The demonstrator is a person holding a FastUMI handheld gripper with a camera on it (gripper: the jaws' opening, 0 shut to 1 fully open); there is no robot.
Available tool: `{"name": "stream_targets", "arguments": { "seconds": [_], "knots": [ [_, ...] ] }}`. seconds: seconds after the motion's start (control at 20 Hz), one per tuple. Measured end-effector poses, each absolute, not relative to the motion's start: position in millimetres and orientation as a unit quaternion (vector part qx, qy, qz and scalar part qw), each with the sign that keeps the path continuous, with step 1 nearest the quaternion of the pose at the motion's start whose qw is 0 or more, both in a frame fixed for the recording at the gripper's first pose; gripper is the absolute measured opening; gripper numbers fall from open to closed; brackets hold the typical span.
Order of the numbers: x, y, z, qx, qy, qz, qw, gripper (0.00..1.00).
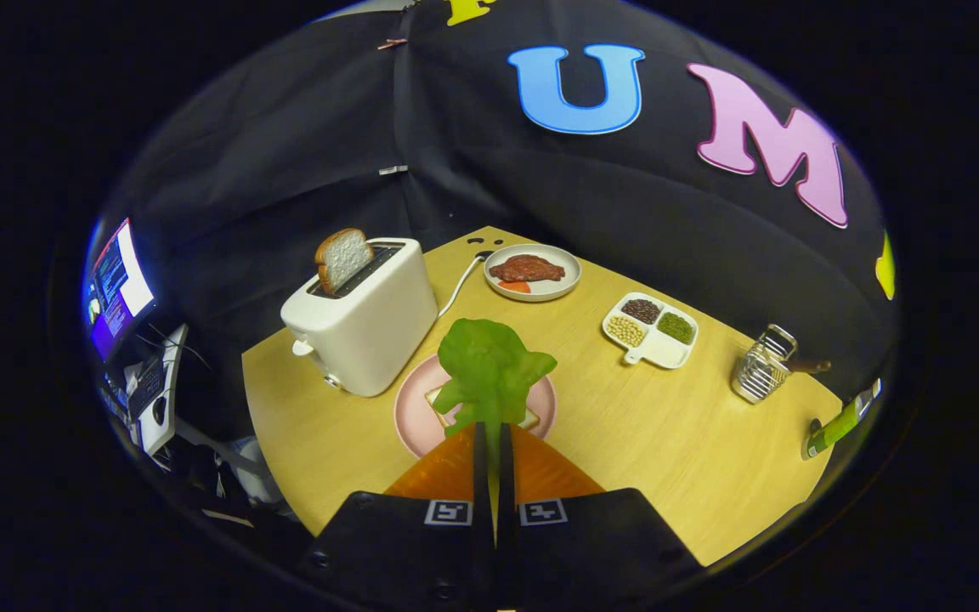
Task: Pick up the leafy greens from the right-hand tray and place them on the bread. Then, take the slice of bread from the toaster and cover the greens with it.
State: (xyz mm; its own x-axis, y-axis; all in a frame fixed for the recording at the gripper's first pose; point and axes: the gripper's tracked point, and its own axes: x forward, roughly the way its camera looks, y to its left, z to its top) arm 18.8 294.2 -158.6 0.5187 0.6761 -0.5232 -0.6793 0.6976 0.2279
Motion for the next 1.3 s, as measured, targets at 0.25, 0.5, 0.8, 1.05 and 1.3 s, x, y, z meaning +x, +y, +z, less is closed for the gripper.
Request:
{"name": "stream_targets", "arguments": {
  "seconds": [0.25,0.5,0.8,1.05,1.3],
  "knots": [
    [28.4,337.8,-174.5,-0.019,0.319,0.403,0.858,0.05],
    [43.6,359.7,-209.2,-0.046,0.347,0.392,0.851,0.12],
    [42.5,362.4,-205.5,-0.058,0.336,0.38,0.86,0.91],
    [35.3,359.1,-160.9,-0.039,0.3,0.37,0.879,0.88],
    [30.3,371.9,-85.5,-0.015,0.238,0.362,0.901,0.88]
  ]
}}
